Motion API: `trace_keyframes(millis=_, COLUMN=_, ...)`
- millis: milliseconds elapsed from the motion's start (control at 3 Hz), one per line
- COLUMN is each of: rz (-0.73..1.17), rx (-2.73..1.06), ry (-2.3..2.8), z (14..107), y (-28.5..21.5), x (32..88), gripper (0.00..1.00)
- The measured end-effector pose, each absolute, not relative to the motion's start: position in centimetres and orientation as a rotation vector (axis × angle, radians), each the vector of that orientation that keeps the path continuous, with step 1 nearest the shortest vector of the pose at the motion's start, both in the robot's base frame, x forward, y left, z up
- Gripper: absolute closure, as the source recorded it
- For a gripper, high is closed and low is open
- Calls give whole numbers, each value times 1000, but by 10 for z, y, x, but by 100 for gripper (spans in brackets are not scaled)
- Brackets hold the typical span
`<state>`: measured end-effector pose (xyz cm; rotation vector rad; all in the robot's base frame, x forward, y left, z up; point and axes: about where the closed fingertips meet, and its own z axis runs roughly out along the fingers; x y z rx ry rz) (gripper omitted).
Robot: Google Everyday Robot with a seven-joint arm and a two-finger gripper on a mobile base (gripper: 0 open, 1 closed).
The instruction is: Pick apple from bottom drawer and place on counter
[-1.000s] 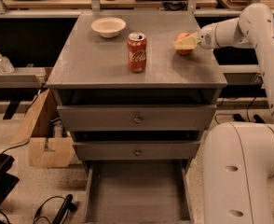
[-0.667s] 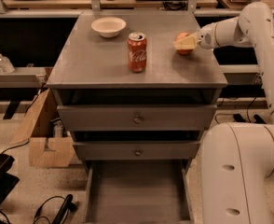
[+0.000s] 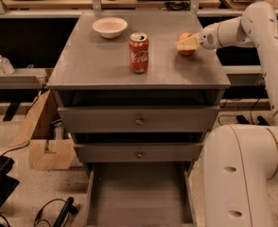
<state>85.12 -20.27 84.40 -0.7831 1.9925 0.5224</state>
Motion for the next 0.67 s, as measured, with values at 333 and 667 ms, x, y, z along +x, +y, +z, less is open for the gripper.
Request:
trace_keyframes(millis=333, rz=522, rx=-783, ry=1992, z=845, y=-203, x=851, gripper=13)
trace_keyframes(millis=667, rz=522, rx=-783, ry=1992, z=845, y=-203, x=851, gripper=0)
